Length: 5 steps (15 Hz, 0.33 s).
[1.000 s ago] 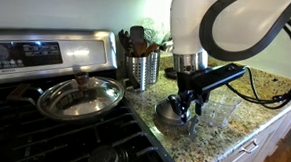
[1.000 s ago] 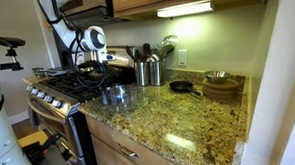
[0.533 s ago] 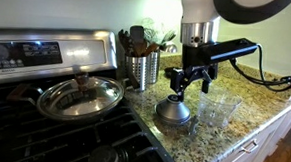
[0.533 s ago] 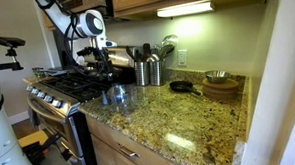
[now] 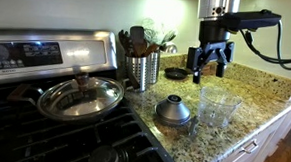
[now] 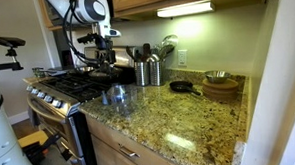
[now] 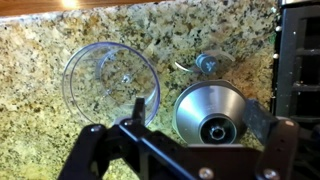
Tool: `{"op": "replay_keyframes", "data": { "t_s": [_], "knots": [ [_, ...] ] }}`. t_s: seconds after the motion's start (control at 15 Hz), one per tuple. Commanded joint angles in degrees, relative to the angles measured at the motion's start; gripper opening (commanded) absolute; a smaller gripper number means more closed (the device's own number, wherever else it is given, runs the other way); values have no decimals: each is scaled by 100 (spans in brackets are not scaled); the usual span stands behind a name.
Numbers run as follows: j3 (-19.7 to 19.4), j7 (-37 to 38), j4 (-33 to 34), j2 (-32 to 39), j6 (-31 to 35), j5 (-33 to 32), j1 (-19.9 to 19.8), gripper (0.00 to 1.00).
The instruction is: Take the cap off of the clear container then remove the object inside the container
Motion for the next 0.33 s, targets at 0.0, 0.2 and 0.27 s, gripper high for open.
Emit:
{"op": "replay_keyframes", "data": {
  "t_s": [0.0,0.2,0.27],
  "knots": [
    [-67,-406,-168,-388,-246,238,-132,100],
    [0,-250,6,-146,-147,110,-146,100],
    [-2,-252,6,-148,-148,111,-147,100]
  ]
}}
